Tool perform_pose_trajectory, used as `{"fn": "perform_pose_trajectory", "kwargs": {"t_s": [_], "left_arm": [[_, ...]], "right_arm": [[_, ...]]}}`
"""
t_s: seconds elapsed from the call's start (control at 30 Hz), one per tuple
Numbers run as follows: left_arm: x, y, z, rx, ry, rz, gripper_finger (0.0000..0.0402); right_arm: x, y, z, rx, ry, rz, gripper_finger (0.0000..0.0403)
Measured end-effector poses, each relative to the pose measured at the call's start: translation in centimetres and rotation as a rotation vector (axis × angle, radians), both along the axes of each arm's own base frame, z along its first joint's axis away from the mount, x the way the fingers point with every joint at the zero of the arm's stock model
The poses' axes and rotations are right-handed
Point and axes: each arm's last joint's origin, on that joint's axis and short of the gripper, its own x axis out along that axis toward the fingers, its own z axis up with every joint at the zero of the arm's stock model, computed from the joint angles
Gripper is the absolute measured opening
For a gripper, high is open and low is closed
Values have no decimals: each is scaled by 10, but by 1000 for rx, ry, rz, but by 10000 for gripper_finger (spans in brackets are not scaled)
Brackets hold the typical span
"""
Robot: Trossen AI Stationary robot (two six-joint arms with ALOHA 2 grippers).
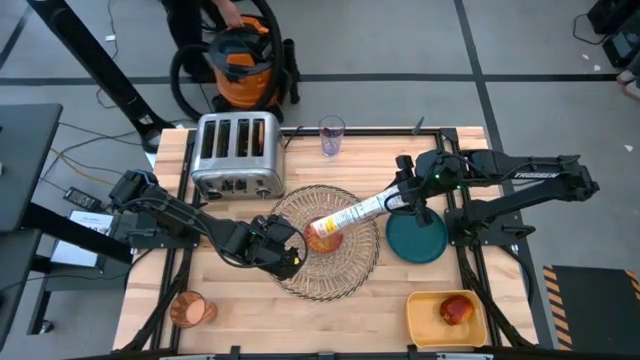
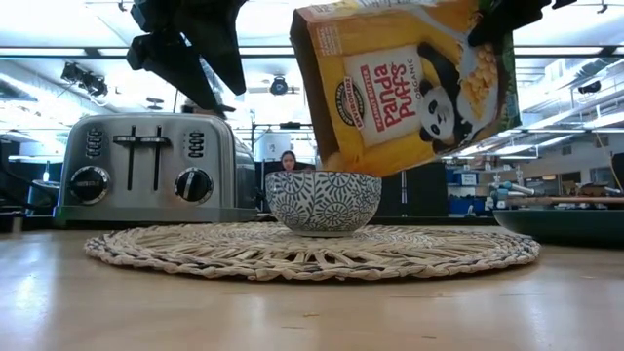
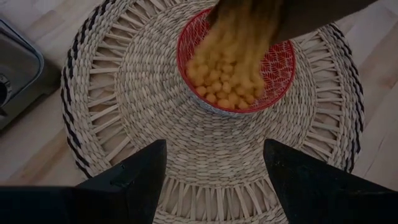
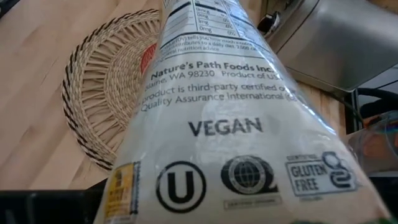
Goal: Arrange a breakfast setting
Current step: Pour the cereal into the red bowl
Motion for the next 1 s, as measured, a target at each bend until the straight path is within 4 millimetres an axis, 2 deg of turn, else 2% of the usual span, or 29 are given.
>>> {"fn": "perform_pose_trajectory", "kwargs": {"t_s": [0.17, 0.3, 0.77, 1.0], "left_arm": [[0, 0, 0, -1, 0, 0, 274], [-1, 0, 2, -8, -6, -1, 274], [1, -1, 2, -44, -30, 16, 274], [5, -2, 5, -66, -79, 15, 274]], "right_arm": [[-4, -1, 1, 22, -12, -24, 231], [-12, -4, -8, 77, -13, -69, 231], [-51, -5, -16, 186, -157, -117, 231], [-57, -3, -28, 282, -256, -107, 231]]}}
